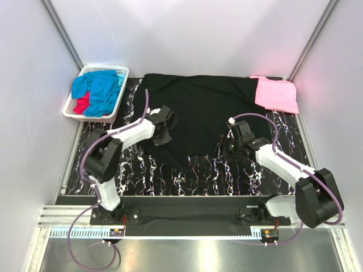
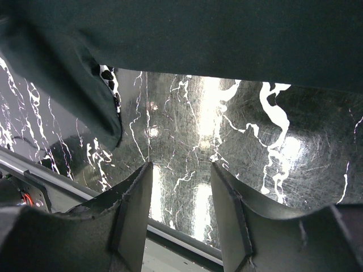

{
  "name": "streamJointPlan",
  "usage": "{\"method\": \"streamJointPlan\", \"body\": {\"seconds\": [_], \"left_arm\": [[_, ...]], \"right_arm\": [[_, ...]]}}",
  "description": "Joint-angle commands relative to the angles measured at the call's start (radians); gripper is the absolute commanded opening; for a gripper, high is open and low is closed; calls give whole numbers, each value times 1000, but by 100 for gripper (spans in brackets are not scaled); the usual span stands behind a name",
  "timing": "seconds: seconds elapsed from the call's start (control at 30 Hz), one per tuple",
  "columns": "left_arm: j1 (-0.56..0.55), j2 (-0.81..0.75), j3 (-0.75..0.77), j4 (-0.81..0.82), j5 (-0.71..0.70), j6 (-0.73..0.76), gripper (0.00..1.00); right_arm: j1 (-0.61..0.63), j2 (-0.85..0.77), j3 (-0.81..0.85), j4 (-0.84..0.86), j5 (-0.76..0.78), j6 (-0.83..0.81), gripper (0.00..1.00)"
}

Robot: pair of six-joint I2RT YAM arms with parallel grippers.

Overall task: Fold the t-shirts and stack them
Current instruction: Flatten the tshirt out

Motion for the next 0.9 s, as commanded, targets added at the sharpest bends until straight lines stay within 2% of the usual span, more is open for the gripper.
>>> {"method": "streamJointPlan", "body": {"seconds": [0.0, 0.13, 0.17, 0.27, 0.4, 0.6, 0.77, 0.87], "left_arm": [[4, 96, 77, 73, 15, 44, 10], [6, 64, 54, 102, -16, 56, 30], [6, 50, 48, 102, -23, 61, 40], [6, -20, 5, 102, -57, 69, 57], [6, -152, -81, 100, -91, 67, 68], [6, -259, -178, 65, -103, 33, 71], [9, -249, -212, 59, -99, 18, 69], [32, -233, -238, 94, -50, 7, 67]], "right_arm": [[10, -9, 44, 7, 22, -15, 52], [10, -21, 36, 4, 15, -12, 52], [10, -24, 35, 4, 15, -12, 52], [10, -26, 30, 4, 12, -13, 52], [10, -24, 30, 3, 11, -12, 52], [10, -32, 23, 4, 18, -10, 52], [10, -29, 19, 3, 22, -6, 52], [11, -32, 19, 3, 22, -4, 52]]}}
